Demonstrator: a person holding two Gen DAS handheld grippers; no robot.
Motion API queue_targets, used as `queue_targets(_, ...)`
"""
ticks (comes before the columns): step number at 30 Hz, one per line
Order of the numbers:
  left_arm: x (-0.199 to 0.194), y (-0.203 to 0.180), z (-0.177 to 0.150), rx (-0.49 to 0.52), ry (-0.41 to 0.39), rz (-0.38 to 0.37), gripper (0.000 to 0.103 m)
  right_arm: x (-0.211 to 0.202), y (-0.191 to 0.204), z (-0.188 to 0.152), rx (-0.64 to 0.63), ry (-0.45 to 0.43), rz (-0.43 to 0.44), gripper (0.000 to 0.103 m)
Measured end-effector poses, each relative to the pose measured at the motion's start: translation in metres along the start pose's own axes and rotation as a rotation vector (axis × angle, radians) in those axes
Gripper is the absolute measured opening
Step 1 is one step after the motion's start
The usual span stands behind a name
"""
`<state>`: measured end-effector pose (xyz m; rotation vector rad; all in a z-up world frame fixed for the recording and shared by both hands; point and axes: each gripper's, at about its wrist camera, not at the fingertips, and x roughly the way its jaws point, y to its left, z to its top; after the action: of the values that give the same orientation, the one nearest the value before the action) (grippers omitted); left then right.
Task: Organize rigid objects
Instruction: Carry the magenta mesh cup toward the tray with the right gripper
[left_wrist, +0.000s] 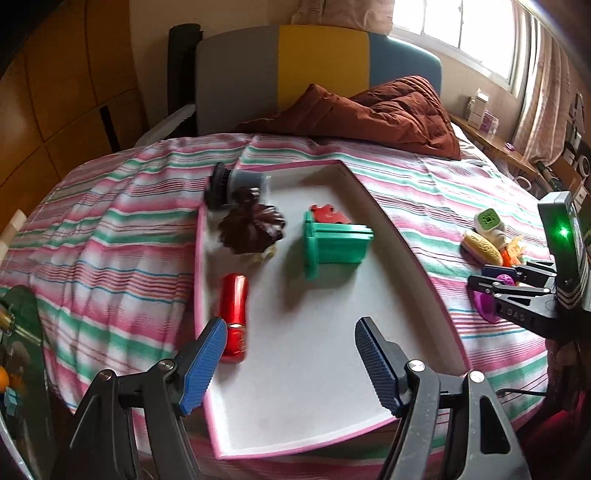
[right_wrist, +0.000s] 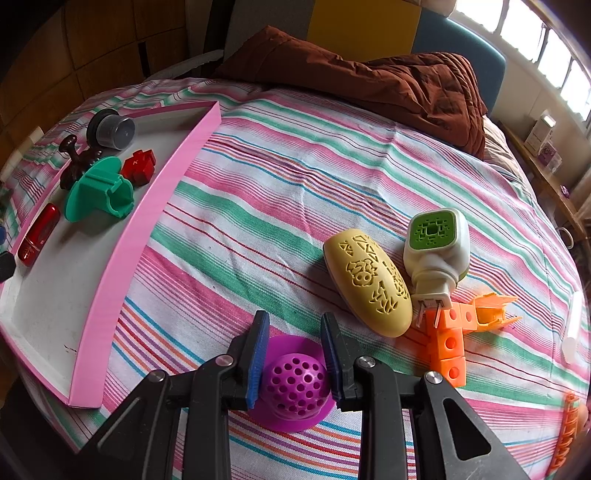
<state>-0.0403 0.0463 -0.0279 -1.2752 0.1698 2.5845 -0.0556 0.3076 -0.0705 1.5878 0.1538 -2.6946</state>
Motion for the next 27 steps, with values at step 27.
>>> queue_targets(27,-0.013,0.099,-0.036,-0.234,0.017,-0.006,0.071,-0.030,0.025,0.011,0.024,-0.074,0.056,0.029)
